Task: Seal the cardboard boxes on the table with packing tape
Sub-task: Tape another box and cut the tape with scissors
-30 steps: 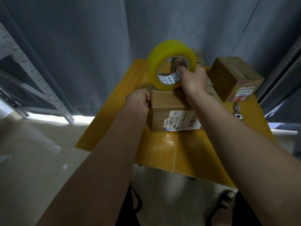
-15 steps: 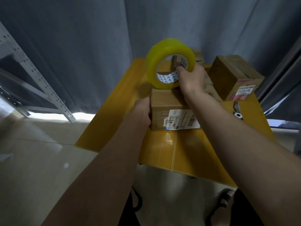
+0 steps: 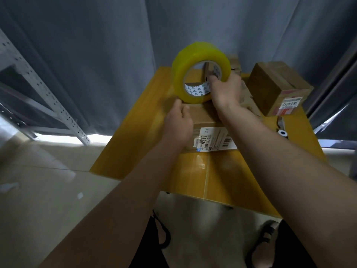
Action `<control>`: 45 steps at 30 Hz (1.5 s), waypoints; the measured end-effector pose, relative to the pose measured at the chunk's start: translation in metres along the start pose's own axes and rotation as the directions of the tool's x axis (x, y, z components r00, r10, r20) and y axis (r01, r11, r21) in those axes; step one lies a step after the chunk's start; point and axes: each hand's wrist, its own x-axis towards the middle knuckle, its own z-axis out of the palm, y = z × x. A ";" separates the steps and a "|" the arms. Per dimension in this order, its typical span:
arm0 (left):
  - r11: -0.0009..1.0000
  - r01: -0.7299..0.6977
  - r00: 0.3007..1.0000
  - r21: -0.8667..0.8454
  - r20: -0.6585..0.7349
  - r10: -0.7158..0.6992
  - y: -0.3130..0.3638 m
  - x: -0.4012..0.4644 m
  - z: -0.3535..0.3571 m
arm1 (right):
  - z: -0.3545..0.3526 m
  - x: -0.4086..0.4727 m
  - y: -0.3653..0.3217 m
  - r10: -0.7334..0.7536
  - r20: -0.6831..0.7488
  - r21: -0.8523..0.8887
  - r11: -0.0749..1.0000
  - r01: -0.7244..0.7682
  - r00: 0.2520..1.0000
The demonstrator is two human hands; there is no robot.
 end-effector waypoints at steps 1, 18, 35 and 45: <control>1.000 0.015 1.000 0.007 0.014 -0.015 0.000 0.001 0.000 | 0.000 0.000 0.000 -0.004 -0.001 -0.005 1.000 0.004 1.000; 0.973 0.117 0.991 -0.200 0.092 -0.100 -0.002 0.011 0.000 | -0.010 -0.002 -0.003 0.013 0.102 -0.062 0.998 -0.007 0.995; 0.927 0.169 0.968 -0.336 -0.121 -0.221 0.007 0.007 0.012 | -0.014 0.001 -0.002 -0.005 0.079 -0.187 0.982 0.020 0.997; 0.903 0.177 0.947 -0.391 -0.183 -0.265 0.006 0.008 0.015 | -0.055 0.005 0.003 -0.044 -0.002 -0.252 0.967 0.042 0.999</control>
